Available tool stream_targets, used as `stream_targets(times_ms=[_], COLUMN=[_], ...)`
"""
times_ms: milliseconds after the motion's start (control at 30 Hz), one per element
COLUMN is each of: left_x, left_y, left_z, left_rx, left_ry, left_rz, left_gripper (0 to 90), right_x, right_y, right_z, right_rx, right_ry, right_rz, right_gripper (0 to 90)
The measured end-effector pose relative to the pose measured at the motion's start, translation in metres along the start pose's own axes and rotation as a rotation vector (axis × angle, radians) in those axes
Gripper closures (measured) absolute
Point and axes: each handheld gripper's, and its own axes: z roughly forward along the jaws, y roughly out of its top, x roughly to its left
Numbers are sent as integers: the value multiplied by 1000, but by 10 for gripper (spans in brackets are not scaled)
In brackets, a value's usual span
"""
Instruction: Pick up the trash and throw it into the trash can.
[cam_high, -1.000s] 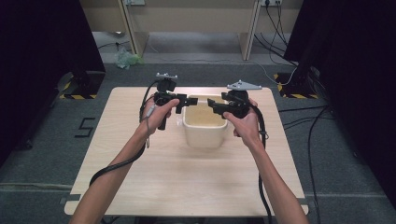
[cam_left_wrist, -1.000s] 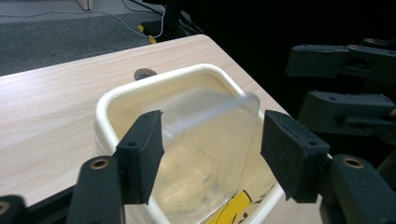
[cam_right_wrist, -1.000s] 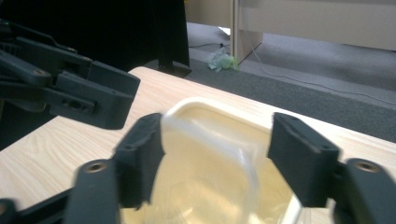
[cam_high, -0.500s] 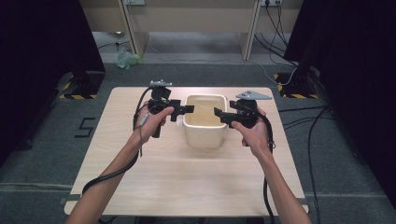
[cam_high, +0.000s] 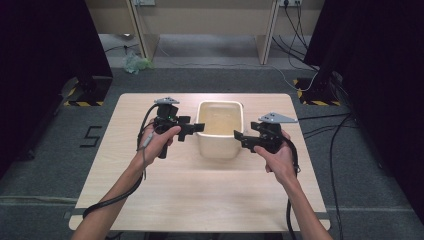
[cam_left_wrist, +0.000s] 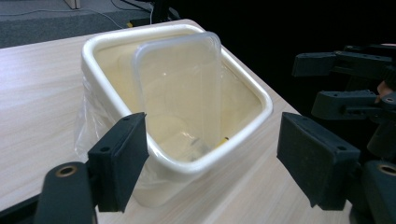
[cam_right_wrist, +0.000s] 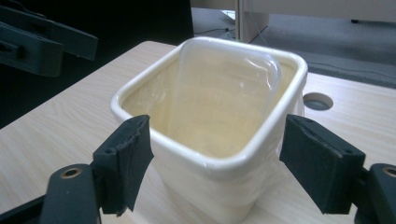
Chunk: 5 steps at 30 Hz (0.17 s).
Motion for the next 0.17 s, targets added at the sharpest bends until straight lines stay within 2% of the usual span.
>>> stream_targets(times_ms=[167], left_x=[-1], left_y=[-8], left_z=[-4], left_rx=[-3], left_ry=[-7], left_rz=[3], left_gripper=[210], right_x=[-3], right_y=[-9], right_z=[-4], right_rx=[5], right_ry=[0], right_rz=[5], right_gripper=[236])
